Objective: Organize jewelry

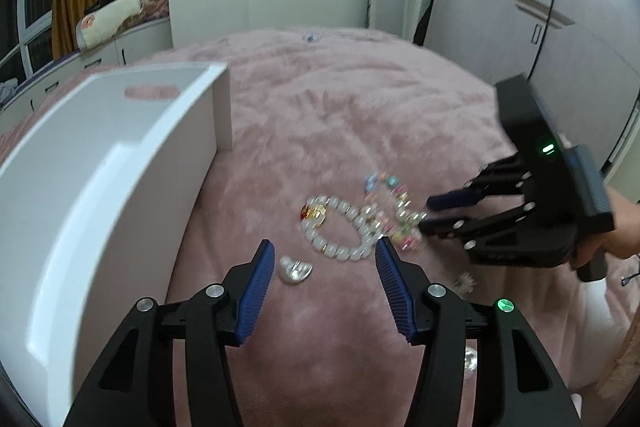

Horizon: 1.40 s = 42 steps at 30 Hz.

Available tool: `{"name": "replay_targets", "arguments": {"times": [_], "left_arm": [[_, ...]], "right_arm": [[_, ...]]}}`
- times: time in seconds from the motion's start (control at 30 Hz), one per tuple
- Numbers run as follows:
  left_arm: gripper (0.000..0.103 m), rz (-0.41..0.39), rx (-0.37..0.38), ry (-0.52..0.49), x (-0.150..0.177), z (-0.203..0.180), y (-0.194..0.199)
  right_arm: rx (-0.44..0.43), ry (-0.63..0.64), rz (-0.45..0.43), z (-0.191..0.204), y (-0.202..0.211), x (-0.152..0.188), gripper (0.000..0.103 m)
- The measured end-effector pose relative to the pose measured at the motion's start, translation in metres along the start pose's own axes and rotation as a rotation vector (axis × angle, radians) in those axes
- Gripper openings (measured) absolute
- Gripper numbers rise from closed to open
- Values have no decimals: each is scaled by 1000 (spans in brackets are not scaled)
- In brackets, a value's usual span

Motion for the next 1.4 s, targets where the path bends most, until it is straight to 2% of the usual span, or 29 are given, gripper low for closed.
{"name": "replay_targets", "arguments": {"times": [0.07, 0.2, 0.37, 0.6, 0.67, 0.97, 1.1, 1.27, 1.4], "left_arm": [[56, 24, -13, 8, 4, 6, -7], [56, 59, -37, 38, 10, 20, -26], [56, 82, -41, 72, 13, 34, -41], [27, 82, -27, 97, 15, 44, -50], [22, 78, -17, 89, 14, 42, -50], [21, 66, 13, 87, 11, 38, -47], [21, 42, 18, 48, 8, 26, -39], [21, -9, 31, 1, -4, 8, -22], [21, -87, 44, 6, -26, 1, 6]], "right_arm": [[-4, 15, 2, 2, -1, -1, 26], [-25, 25, 10, 7, -5, -1, 13], [-15, 41, 11, 10, -3, -1, 12], [4, 24, -5, 0, 8, -4, 12], [9, 8, -16, -7, 12, -7, 12], [18, -59, -83, -33, 36, -17, 12], [19, -70, -118, -38, 49, -24, 12], [7, -105, -190, -47, 70, -46, 12], [10, -94, -258, -49, 93, -74, 12]]}}
Point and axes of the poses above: each gripper's, at about its wrist camera, not at the fingertips, and y roughly against the way its jaws point, z to its left, x to its underside, the point moved 9 cm from there along -y, roughly the way its jaws point, and after that the axes turned 12 degrees about y, right-handed, at the moved point
